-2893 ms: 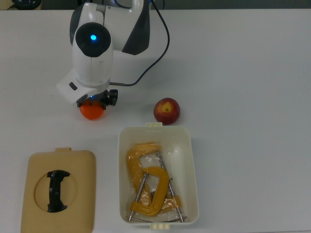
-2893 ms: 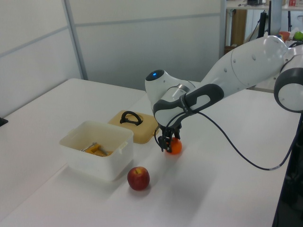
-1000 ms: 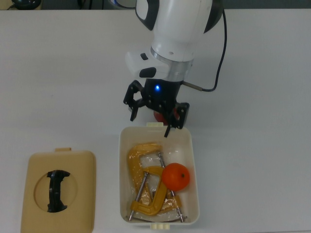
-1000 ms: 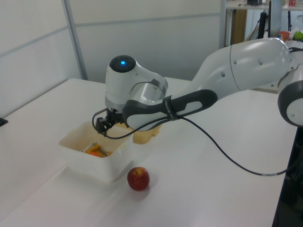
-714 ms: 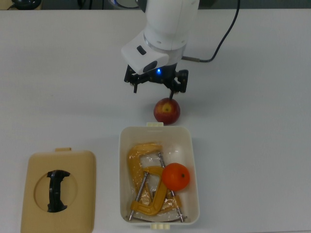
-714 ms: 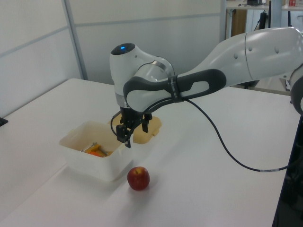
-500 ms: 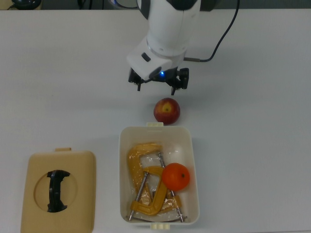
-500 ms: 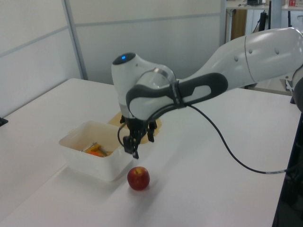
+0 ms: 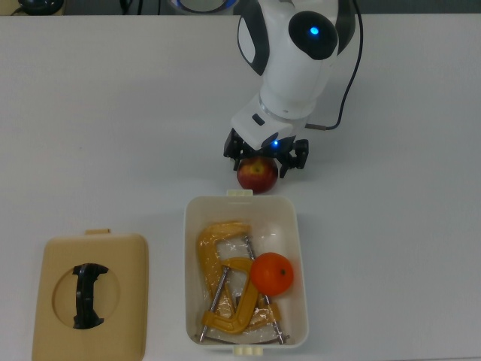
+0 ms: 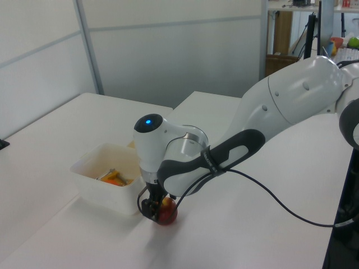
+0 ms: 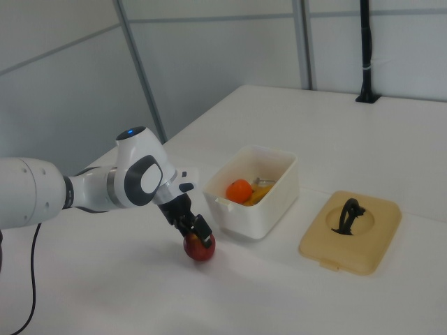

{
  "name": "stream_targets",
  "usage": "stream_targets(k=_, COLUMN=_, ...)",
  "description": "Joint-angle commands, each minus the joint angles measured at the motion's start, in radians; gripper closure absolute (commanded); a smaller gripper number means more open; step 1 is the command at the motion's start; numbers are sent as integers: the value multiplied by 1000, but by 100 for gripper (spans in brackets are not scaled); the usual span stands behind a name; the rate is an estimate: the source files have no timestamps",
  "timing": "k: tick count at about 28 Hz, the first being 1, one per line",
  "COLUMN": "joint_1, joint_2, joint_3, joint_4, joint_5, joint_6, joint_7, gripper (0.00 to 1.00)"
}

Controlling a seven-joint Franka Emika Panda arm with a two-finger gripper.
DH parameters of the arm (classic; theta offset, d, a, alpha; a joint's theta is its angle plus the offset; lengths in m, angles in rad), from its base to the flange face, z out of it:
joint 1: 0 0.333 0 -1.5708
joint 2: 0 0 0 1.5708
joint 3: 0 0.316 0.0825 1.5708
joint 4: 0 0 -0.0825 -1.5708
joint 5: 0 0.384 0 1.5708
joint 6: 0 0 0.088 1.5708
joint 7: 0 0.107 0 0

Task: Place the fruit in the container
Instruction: 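Close the gripper around the red apple, then lift the apple over the white container and open the gripper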

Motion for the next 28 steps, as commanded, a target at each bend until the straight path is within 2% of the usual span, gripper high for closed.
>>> stream_targets(k=1, joint_1=4, joint_2=16, joint_3=12, joint_4=14, joint_5=-58, joint_6=26, joint_7=89, gripper=0)
stream_targets(k=2, joint_1=4, joint_2=18, joint_3=12, joint_4=20, joint_5=-61, joint_6=26, joint_7=95, gripper=1)
stream_targets(k=3, joint_1=4, joint_2=18, joint_3=12, joint_4=20, joint_5=-61, joint_6=26, joint_7=95, gripper=13)
stream_targets(k=4, joint_1=4, joint_2=18, joint_3=12, joint_4=20, joint_5=-61, joint_6=26, joint_7=94, gripper=33)
stream_targets(k=6, joint_1=4, joint_2=19, joint_3=13, joint_4=20, joint_5=-59, joint_6=26, joint_7=98, gripper=95)
stream_targets(k=7, joint_1=4, joint_2=15, joint_3=13, joint_4=23, joint_5=-56, joint_6=25, joint_7=103, gripper=100)
stream_targets(k=11, joint_1=4, joint_2=-17, joint_3=12, joint_4=25, joint_5=-52, joint_6=18, joint_7=108, gripper=100)
stream_targets(k=16, joint_1=-2, joint_2=-94, joint_3=-2, joint_4=64, joint_5=-30, joint_6=-1, joint_7=106, gripper=100)
stream_targets(k=18, joint_1=-8, joint_2=-119, joint_3=-7, joint_4=103, joint_5=-7, joint_6=-18, joint_7=103, gripper=100)
stream_targets(k=22, joint_1=-25, joint_2=-122, joint_3=-28, joint_4=178, joint_5=36, joint_6=-55, joint_7=100, gripper=100)
stream_targets(k=28, joint_1=-51, joint_2=-113, joint_3=-39, joint_4=215, joint_5=100, joint_6=-46, joint_7=123, gripper=100)
